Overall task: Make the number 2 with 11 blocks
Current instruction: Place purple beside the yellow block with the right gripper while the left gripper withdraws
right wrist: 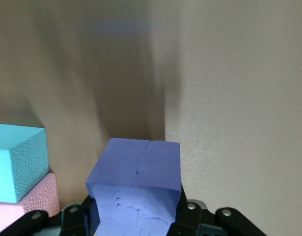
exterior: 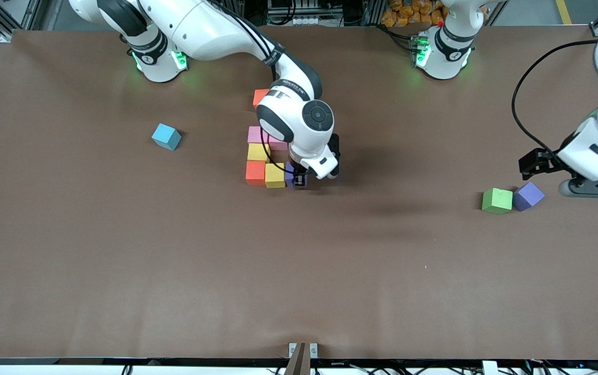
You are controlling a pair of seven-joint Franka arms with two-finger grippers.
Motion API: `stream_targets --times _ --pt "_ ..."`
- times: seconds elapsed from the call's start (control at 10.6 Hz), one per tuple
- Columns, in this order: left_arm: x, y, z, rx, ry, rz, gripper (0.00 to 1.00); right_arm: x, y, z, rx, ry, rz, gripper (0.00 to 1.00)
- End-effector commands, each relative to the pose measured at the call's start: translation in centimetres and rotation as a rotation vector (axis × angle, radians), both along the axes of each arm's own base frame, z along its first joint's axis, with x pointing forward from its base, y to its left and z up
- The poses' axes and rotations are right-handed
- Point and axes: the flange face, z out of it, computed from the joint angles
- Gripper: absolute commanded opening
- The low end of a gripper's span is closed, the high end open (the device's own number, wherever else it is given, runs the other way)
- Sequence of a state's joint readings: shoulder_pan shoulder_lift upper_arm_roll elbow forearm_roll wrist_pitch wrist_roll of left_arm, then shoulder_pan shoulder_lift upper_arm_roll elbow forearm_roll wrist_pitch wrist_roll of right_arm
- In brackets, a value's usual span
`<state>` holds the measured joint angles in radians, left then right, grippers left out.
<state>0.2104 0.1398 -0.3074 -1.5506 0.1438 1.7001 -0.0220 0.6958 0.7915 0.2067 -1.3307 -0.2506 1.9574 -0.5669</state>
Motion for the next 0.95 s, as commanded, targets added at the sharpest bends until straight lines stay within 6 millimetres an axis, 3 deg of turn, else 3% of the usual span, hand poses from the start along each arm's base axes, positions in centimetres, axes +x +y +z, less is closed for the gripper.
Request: stream_targets --times 0.0,0.85 --pt "-1.3 1.3 0.8 -0.032 0.007 -0.008 1.00 -0.2 -0.2 -0.9 -0.015 0.002 0.017 0.11" --pt "-1.2 0.7 0.6 -0.032 0.018 -0.021 1.00 -2.3 0.1 -4.1 0.009 -0.013 -0.002 0.11"
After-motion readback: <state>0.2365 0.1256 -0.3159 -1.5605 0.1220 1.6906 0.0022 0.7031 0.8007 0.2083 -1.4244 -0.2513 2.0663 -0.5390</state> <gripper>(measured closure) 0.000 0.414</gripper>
